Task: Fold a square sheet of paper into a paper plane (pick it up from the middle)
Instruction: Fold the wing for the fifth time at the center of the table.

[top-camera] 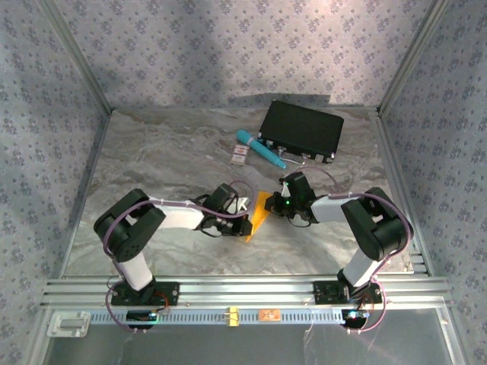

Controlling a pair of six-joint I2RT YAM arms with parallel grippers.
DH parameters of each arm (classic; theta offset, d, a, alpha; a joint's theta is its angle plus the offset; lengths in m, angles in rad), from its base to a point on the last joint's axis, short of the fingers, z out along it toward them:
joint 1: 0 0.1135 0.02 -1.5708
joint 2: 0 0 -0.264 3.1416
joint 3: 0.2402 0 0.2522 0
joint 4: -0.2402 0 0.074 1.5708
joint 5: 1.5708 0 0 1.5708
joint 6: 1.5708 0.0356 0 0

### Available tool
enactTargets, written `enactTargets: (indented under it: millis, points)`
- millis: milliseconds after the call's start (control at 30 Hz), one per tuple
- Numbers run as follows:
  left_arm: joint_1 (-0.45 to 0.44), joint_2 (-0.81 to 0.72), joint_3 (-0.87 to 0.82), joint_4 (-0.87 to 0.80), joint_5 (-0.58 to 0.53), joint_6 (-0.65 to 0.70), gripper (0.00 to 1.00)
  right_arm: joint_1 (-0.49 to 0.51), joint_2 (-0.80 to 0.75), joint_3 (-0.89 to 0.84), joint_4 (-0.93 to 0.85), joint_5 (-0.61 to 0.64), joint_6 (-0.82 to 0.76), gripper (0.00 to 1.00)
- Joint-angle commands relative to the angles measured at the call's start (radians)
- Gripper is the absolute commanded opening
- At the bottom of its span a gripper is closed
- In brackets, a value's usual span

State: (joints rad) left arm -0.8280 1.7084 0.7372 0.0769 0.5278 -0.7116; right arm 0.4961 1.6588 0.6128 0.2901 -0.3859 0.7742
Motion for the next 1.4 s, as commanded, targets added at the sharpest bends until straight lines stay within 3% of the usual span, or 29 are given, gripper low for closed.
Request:
enactTargets:
  millis: [0, 167, 400, 700, 1367]
  points:
    - [-0.011, -0.067, 0.022, -0.106, -0.029, -0.019, 0.04, -0.017, 0.045, -0.026, -0.065, 0.087, 0.010, 0.04]
    - [-0.004, -0.081, 0.101, -0.096, -0.033, -0.032, 0.05, -0.016, 0.046, -0.025, -0.064, 0.086, 0.010, 0.04]
    - [0.004, 0.062, 0.239, -0.084, -0.003, -0.045, 0.05, -0.016, 0.050, -0.022, -0.056, 0.080, 0.013, 0.04]
    - [-0.001, 0.191, 0.298, -0.032, -0.021, -0.070, 0.04, -0.015, 0.055, -0.024, -0.053, 0.070, 0.014, 0.04]
    - [-0.014, 0.081, 0.130, -0.104, -0.026, -0.069, 0.06, -0.019, 0.062, -0.021, -0.057, 0.064, 0.011, 0.04]
